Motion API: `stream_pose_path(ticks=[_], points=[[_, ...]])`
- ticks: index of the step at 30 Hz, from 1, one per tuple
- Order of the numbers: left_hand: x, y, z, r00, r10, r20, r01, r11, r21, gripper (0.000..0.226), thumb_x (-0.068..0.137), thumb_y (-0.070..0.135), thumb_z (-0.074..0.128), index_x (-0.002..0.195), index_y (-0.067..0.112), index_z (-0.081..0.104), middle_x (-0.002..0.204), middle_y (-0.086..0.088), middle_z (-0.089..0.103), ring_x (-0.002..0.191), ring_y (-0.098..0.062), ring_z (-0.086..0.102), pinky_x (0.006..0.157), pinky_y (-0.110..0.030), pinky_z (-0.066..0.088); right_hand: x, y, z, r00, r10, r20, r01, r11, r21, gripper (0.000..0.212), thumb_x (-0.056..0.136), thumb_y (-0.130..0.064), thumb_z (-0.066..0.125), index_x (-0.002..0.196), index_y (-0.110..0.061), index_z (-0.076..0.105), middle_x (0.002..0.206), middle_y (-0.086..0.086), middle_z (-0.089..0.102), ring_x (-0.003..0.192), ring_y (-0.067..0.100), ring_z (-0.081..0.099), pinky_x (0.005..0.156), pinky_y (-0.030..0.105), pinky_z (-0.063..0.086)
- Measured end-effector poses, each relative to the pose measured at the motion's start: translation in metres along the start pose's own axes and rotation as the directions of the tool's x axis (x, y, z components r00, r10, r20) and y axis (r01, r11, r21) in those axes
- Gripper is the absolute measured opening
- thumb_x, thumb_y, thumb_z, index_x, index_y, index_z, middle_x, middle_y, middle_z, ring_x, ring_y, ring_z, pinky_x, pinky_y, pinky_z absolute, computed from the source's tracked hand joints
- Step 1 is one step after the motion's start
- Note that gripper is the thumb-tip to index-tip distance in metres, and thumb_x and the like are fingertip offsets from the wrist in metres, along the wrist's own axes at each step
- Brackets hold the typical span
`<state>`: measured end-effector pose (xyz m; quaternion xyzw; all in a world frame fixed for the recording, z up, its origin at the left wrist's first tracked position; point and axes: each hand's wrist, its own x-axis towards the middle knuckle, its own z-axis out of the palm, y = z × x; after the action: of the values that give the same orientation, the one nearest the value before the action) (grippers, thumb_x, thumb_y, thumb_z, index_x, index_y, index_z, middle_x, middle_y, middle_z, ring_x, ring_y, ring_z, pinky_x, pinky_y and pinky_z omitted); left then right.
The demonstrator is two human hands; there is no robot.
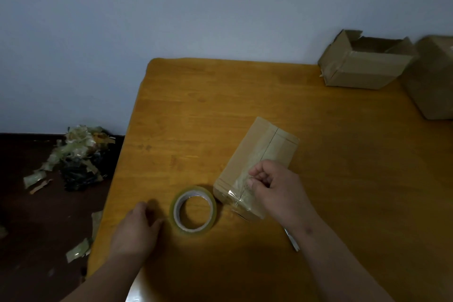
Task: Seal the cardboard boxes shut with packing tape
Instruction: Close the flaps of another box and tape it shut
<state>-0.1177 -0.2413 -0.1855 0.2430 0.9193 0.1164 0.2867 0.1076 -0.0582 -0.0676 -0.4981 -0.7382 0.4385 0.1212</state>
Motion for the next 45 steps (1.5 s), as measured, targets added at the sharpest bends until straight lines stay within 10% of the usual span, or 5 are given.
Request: stream_pose_path(ticks=[17,24,28,37,45], points=[[-0.014,0.020,-0.027,0.969,-0.236,-0.073,0.153,0.805,-0.573,0.017,0.100,0.021,0.053,0.099,0.008,0.064,0.081,-0.011,0.061,0.068,-0.022,0.052,0.058,-0.030,0.037,-0.003,0.001,0.003,0.958,-0.285,-0.041,0.274,0.946,-0.171,0.011,0.087,-0.016,0.071,0.090,-0.027,0.066,0.085,-0.027,0.056,0.085,0.001,0.061,0.083,0.043,0.053],[-0.030,0.088,-0.044,0.894,0.240,-0.379,-0.378,0.858,-0.347,0.028,0.095,0.023,0.059,0.122,0.013,0.061,0.104,0.001,0.059,0.095,-0.017,0.056,0.078,-0.039,0.050,0.000,0.007,0.003,0.915,-0.402,-0.032,0.384,0.894,-0.231,0.009,0.088,-0.012,0.067,0.096,-0.017,0.068,0.091,-0.010,0.062,0.086,0.011,0.061,0.076,0.035,0.054],[-0.045,0.138,-0.033,0.813,0.540,-0.216,-0.582,0.755,-0.302,0.076,0.080,0.054,0.068,0.144,0.021,0.041,0.131,0.010,0.047,0.125,-0.013,0.044,0.103,-0.036,0.042,0.003,0.011,0.003,0.903,-0.429,-0.032,0.403,0.869,-0.287,0.015,0.087,-0.011,0.068,0.101,-0.016,0.067,0.097,-0.007,0.059,0.093,0.013,0.056,0.079,0.027,0.049],[-0.049,0.151,-0.009,0.863,0.410,0.295,-0.053,0.654,-0.754,0.077,0.071,0.029,0.087,0.137,0.029,0.048,0.114,0.008,0.070,0.104,-0.009,0.067,0.091,-0.028,0.055,0.020,0.009,-0.025,0.999,-0.009,-0.051,-0.013,0.914,-0.405,0.120,0.063,-0.068,0.075,0.152,-0.041,-0.001,0.161,-0.012,-0.014,0.147,0.018,-0.014,0.120,0.050,0.006],[-0.043,0.168,-0.020,0.901,0.337,0.274,0.052,0.541,-0.839,0.048,0.091,0.007,0.065,0.133,0.025,0.049,0.106,0.007,0.058,0.072,-0.002,0.068,0.051,-0.009,0.050,0.042,0.018,-0.049,0.994,0.018,-0.109,-0.060,0.920,-0.388,0.102,0.074,-0.057,0.072,0.153,-0.033,0.013,0.152,0.001,0.022,0.138,0.028,0.016,0.111,0.049,0.020]])
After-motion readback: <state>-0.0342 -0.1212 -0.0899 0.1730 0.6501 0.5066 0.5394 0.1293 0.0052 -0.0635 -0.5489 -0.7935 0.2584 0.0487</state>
